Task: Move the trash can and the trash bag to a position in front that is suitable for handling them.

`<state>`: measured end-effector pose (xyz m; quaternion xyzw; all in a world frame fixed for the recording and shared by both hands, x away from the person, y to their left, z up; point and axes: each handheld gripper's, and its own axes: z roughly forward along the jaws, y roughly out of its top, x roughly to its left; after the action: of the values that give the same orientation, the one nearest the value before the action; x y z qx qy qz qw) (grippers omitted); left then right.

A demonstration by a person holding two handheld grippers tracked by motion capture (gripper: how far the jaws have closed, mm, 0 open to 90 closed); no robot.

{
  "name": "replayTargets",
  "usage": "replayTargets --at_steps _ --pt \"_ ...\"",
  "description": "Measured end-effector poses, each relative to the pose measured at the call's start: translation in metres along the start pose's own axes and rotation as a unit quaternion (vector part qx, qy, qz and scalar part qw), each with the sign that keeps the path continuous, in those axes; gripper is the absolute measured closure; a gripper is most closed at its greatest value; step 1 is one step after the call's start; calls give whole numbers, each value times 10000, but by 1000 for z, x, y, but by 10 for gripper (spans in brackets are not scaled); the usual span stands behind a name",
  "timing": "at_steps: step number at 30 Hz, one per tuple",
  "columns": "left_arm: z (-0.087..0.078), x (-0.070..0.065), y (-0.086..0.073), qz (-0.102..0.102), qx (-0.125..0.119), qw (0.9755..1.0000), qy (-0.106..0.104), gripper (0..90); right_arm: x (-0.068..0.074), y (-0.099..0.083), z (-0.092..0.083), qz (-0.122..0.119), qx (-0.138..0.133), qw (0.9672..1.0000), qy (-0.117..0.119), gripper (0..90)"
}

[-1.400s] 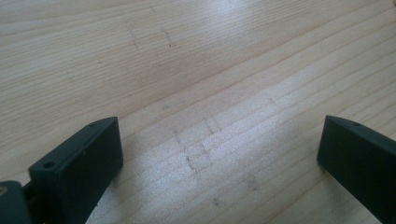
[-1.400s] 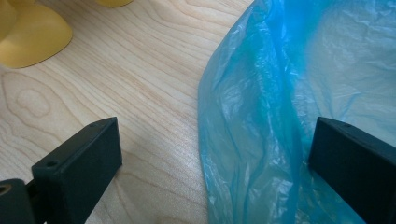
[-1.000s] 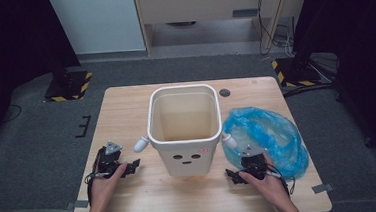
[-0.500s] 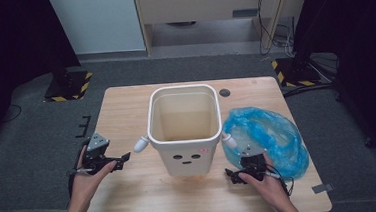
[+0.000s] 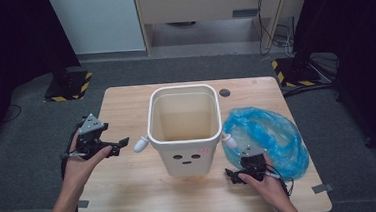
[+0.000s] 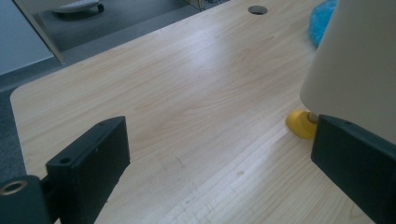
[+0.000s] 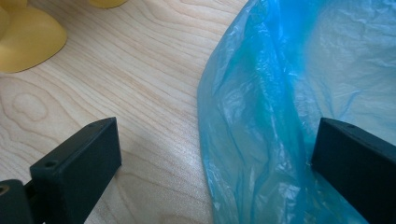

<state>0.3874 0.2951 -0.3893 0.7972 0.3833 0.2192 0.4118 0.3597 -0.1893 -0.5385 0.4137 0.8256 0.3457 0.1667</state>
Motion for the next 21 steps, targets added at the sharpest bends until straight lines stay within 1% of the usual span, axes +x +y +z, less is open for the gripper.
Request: replayTargets --at_steps 2,5,8,12,16,21 --pt "-1 -1 7 60 -16 10000 -58 38 0 0 0 -9 -1 10000 -5 14" --pt "-3 -3 18 144 -62 9998 -87 38 0 0 0 12 3 10000 1 14" --pt "-7 -6 27 202 -108 9997 -78 38 0 0 0 15 3 10000 -6 14" --pt "-11 -8 36 224 -167 9996 -57 38 1 0 -1 39 7 10000 -15 14" --pt "-16 -10 49 301 -219 9993 29 39 1 0 -1 27 6 10000 -18 14" --pt "-19 -14 65 384 -312 9988 6 39 0 0 -1 23 6 10000 -17 14"
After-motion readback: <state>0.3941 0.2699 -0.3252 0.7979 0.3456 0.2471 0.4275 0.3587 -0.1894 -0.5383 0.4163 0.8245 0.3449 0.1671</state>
